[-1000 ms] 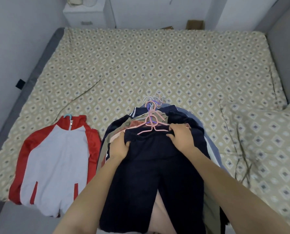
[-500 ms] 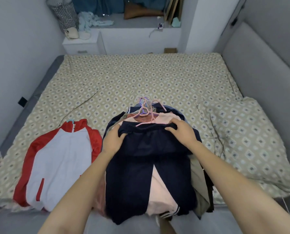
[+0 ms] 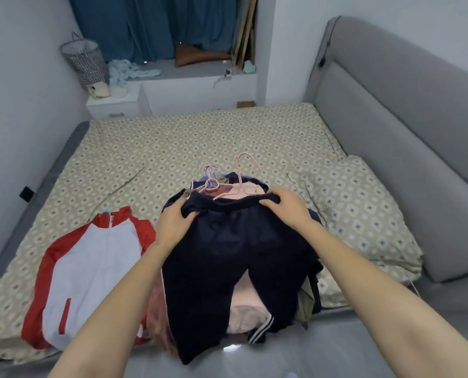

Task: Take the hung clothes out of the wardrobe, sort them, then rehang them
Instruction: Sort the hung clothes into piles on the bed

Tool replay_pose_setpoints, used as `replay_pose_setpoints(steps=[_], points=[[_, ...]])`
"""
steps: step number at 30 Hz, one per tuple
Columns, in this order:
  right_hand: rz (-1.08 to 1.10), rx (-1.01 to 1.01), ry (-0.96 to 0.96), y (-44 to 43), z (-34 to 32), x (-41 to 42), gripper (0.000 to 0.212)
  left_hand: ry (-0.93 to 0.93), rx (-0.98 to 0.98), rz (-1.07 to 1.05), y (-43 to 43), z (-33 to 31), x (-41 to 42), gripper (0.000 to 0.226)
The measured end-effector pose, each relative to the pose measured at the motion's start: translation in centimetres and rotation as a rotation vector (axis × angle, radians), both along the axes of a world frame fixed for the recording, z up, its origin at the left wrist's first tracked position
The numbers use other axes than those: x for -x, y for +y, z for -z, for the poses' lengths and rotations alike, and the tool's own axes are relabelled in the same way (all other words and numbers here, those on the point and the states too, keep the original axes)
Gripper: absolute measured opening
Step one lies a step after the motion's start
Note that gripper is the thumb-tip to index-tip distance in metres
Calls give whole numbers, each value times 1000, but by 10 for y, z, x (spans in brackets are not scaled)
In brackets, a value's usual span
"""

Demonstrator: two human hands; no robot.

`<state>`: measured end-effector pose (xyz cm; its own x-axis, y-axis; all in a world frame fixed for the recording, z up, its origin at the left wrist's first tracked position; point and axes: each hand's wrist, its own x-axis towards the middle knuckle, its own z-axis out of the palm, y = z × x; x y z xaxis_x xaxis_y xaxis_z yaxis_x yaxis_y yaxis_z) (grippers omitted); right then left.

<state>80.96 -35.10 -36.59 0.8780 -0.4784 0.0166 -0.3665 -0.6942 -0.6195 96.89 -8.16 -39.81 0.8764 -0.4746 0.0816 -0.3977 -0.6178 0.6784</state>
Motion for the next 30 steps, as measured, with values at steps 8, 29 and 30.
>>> replay_pose_setpoints(steps=[8,29,30], points=[[6,-26,6,-45,-1,53,17,-129,-6,43,-46,-15,49,31],[136,-26,36,-317,-8,249,19,109,-6,106,-338,-3,237,26],[154,-15,32,-328,-10,257,20,122,-5,119,-350,-1,242,25]])
